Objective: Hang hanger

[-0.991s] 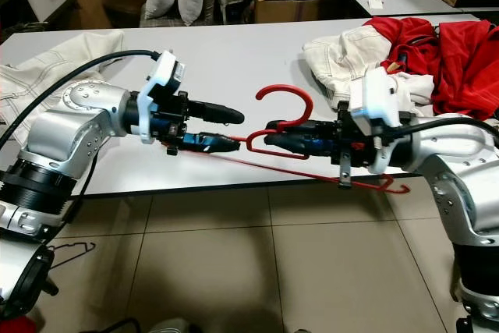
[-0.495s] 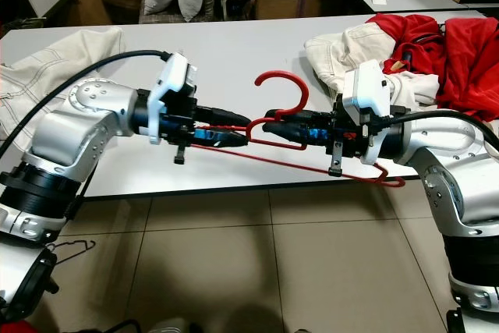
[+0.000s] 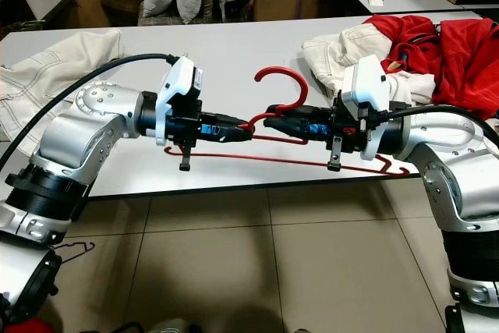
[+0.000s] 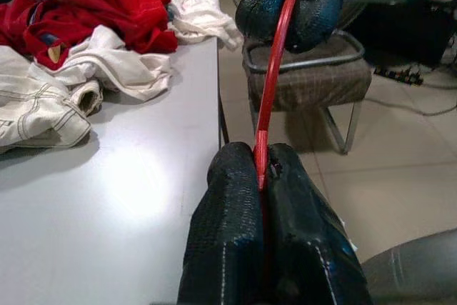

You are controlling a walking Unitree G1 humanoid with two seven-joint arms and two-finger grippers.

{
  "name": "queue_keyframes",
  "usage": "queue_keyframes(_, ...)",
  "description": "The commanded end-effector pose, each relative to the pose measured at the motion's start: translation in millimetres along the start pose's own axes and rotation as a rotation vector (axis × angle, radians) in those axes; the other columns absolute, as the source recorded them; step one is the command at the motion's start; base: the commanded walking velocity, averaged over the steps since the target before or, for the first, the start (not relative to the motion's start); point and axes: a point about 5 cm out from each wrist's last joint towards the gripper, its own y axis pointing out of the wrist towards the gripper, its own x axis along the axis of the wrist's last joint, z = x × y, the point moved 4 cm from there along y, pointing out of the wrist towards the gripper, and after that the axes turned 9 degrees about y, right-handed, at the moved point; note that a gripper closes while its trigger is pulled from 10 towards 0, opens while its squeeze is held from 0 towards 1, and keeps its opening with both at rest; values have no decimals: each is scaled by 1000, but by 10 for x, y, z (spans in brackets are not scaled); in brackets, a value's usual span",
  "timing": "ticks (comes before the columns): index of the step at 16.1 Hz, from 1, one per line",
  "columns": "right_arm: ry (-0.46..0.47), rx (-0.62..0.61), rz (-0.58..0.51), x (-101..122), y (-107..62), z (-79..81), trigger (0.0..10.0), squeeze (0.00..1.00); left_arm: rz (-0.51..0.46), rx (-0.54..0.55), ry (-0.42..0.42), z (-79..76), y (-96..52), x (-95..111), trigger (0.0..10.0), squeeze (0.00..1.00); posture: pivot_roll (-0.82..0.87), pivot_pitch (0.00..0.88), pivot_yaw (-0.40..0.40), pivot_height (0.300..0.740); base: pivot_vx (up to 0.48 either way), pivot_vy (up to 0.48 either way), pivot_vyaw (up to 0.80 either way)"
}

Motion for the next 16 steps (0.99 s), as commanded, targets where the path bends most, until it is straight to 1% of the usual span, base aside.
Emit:
queue_keyframes(1, -30, 28, -25, 73, 54, 36, 10000, 0, -65, -19, 14, -35, 32, 108, 0, 0, -14, 0, 92, 740, 0, 0, 0)
queue_keyframes(3, -28, 36, -34, 87, 56, 41, 10000, 0, -77, -40, 8, -60, 18, 115, 0, 0, -14, 0, 88, 740, 0, 0, 0)
queue_keyframes(4, -19, 47, -39, 93, 45, 55, 10000, 0, -72, -82, 12, -98, -34, 121, 0, 0, -12, 0, 86, 740, 0, 0, 0)
queue_keyframes(6, 4, 69, -38, 86, 34, 80, 10000, 0, -51, -114, 13, -123, -81, 112, 0, 0, -9, 0, 82, 740, 0, 0, 0)
queue_keyframes(7, 31, 85, -24, 60, 16, 101, 10000, 1000, -22, -120, 27, -124, -116, 86, 0, 0, -7, 0, 80, 740, 0, 0, 0)
queue_keyframes(9, 70, 112, 9, 31, -58, 129, 10000, 1000, 32, -108, 45, -94, -168, 26, 0, 0, -7, 0, 77, 740, 0, 0, 0)
queue_keyframes(10, 76, 119, 16, 30, -74, 135, 10000, 1000, 41, -104, 48, -85, -177, 16, 0, 0, -7, 0, 77, 740, 0, 0, 0)
queue_keyframes(11, 80, 127, 52, 25, -139, 140, 10000, 1000, 72, -102, 64, -60, -203, -15, 0, 0, -6, 0, 73, 740, 0, 0, 0)
queue_keyframes(13, 79, 131, 91, 14, -193, 144, 10000, 1000, 102, -90, 84, -28, -218, -34, 0, 0, -9, 0, 74, 740, 0, 0, 0)
queue_keyframes(14, 77, 113, 127, -13, -217, 117, 10000, 1000, 114, -93, 95, -20, -225, -36, 0, 0, -11, 0, 75, 740, 0, 0, 0)
queue_keyframes(15, 80, 94, 197, -77, -236, 101, 10000, 1000, 137, -116, 126, -25, -227, -22, 0, 0, -16, 0, 75, 740, 0, 0, 0)
queue_keyframes(16, 76, 86, 241, -124, -225, 106, 10000, 1000, 143, -140, 138, -48, -218, -8, 0, 0, -18, 0, 77, 740, 0, 0, 0)
